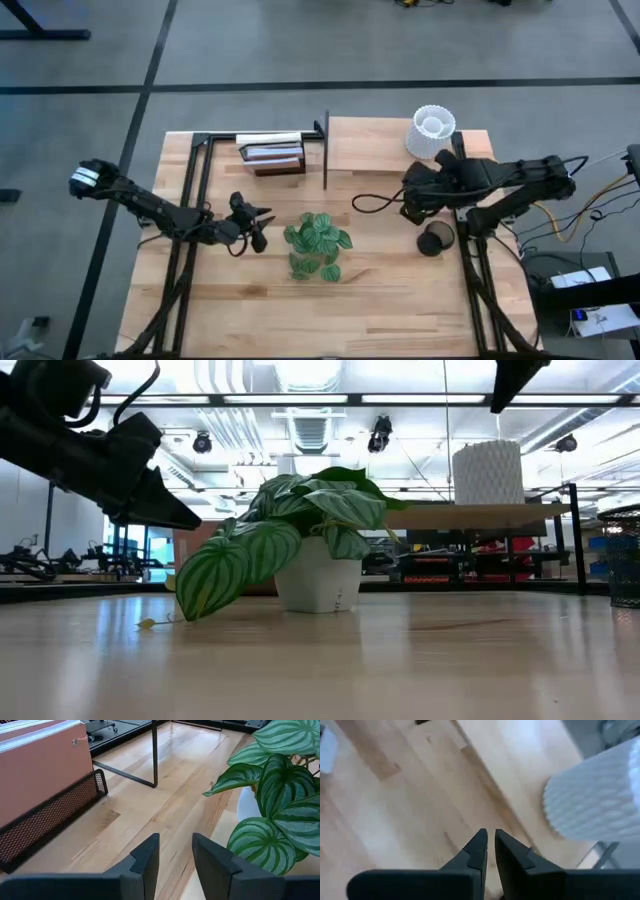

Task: Stock shelves
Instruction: Remove the white pen organizer from the shelf

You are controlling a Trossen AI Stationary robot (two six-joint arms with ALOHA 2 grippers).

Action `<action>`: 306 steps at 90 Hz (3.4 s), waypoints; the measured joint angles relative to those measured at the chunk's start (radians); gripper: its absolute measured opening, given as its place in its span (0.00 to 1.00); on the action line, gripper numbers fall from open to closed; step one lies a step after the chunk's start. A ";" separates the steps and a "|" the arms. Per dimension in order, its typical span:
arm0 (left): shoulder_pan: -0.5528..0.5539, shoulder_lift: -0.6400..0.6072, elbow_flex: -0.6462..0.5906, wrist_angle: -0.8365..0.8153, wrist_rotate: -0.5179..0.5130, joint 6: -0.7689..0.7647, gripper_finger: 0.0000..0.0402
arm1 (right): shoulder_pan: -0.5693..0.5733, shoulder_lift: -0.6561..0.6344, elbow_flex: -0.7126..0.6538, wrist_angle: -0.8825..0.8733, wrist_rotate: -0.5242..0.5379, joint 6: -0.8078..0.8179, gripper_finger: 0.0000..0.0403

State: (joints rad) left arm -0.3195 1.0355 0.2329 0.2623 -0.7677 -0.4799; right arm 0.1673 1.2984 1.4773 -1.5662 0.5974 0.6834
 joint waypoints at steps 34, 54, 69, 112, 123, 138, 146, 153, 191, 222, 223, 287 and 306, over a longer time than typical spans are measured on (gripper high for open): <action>0.000 0.015 0.000 0.000 0.229 -0.050 0.30 | -0.014 -0.001 0.000 -0.001 0.305 0.060 0.05; -0.006 0.078 0.000 -0.001 0.231 -0.196 0.31 | -0.053 0.000 0.000 -0.001 0.323 -0.052 0.05; -0.032 0.142 0.000 0.024 0.239 -0.304 0.30 | -0.094 0.000 0.000 -0.001 0.344 -0.131 0.05; -0.182 0.296 0.000 0.338 0.239 -0.342 0.25 | -0.402 -0.002 0.000 0.004 0.351 -0.138 0.05; -0.230 0.332 0.000 0.403 0.238 -0.342 0.26 | -0.516 -0.003 0.000 0.022 0.285 -0.187 0.05; -0.275 0.366 0.000 0.455 0.236 -0.341 0.27 | -0.579 -0.003 0.010 0.143 0.256 -0.215 0.05; -0.276 0.371 0.000 0.454 0.234 -0.338 0.28 | -0.588 -0.003 0.027 0.206 0.236 -0.267 0.05; -0.275 0.371 0.000 0.455 0.233 -0.317 0.28 | -0.608 -0.003 0.046 0.243 0.201 -0.282 0.05; -0.269 0.261 0.000 0.452 0.224 0.084 0.25 | -0.832 0.007 0.088 0.270 -0.126 -0.211 0.33; -0.262 0.140 0.000 0.335 -0.004 0.297 0.25 | -0.903 0.087 0.087 0.263 -0.234 -0.253 0.39; -0.262 0.138 0.000 0.331 -0.011 0.296 0.25 | -0.904 0.091 0.087 0.263 -0.234 -0.255 0.39; -0.262 0.122 0.000 0.290 -0.035 0.216 0.26 | -0.912 0.106 0.090 0.178 -0.309 -0.286 0.26; -0.262 0.122 0.000 0.290 -0.035 0.208 0.27 | -0.912 0.100 0.139 0.165 -0.314 -0.295 0.25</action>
State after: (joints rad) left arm -0.5816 1.1572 0.2333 0.5522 -0.8032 -0.2714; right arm -0.7448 1.3986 1.6163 -1.4008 0.2833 0.3889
